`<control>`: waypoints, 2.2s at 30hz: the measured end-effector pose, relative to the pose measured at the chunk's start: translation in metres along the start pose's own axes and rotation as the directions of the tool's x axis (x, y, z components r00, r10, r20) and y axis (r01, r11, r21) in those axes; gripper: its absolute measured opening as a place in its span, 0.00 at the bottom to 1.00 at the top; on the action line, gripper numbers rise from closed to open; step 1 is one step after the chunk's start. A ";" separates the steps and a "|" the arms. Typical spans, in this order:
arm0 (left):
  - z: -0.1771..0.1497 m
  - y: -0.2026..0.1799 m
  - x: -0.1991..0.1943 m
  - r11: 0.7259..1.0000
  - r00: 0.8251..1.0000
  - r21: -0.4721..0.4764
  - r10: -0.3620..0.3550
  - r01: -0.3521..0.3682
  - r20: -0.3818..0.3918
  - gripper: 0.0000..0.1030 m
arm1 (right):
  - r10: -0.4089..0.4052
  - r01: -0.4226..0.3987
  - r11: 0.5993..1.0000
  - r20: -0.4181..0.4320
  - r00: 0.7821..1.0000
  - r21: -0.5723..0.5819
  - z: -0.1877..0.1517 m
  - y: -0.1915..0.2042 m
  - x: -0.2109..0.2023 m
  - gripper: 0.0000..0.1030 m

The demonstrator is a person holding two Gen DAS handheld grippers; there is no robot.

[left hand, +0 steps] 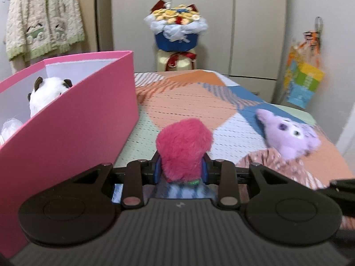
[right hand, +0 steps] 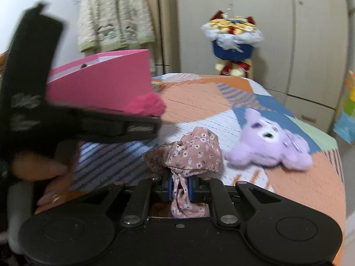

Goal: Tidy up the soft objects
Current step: 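Carry the pompom with the left gripper while the right gripper carries the scrunchie over the box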

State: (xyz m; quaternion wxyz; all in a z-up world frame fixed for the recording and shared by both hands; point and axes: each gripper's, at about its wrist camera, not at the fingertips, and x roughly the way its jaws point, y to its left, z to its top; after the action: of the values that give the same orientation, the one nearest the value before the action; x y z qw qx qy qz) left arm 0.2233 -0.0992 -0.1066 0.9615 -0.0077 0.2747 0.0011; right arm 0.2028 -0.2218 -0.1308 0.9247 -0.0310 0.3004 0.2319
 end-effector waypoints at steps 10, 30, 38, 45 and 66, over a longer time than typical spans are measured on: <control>-0.010 0.004 -0.040 0.989 0.990 0.031 -0.143 0.143 0.004 0.31 | -0.102 0.097 0.991 0.046 0.994 0.097 -0.017 0.008 -0.021 0.15; -0.039 0.024 -0.113 0.918 0.941 0.208 -0.334 0.336 -0.049 0.31 | -0.134 0.129 0.980 0.025 0.991 0.152 -0.049 0.042 -0.075 0.15; -0.033 0.050 -0.140 0.875 0.914 0.265 -0.384 0.405 -0.129 0.31 | -0.107 0.108 0.994 -0.014 0.994 0.036 -0.038 0.065 -0.104 0.15; -0.024 0.081 -0.154 0.856 0.870 0.206 -0.419 0.474 -0.261 0.31 | 0.017 -0.020 0.998 -0.052 0.999 -0.060 -0.023 0.099 -0.124 0.15; 0.023 0.183 -0.210 0.932 0.930 0.115 -0.323 0.345 -0.173 0.31 | 0.332 -0.319 0.915 0.012 0.943 -0.246 0.065 0.175 -0.129 0.16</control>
State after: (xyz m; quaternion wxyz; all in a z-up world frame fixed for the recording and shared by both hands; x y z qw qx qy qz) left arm 0.0558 0.0849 0.0213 0.9219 0.0148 0.3409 -0.1832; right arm 0.0682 -0.1064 0.0101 0.8702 -0.0862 0.2462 0.4180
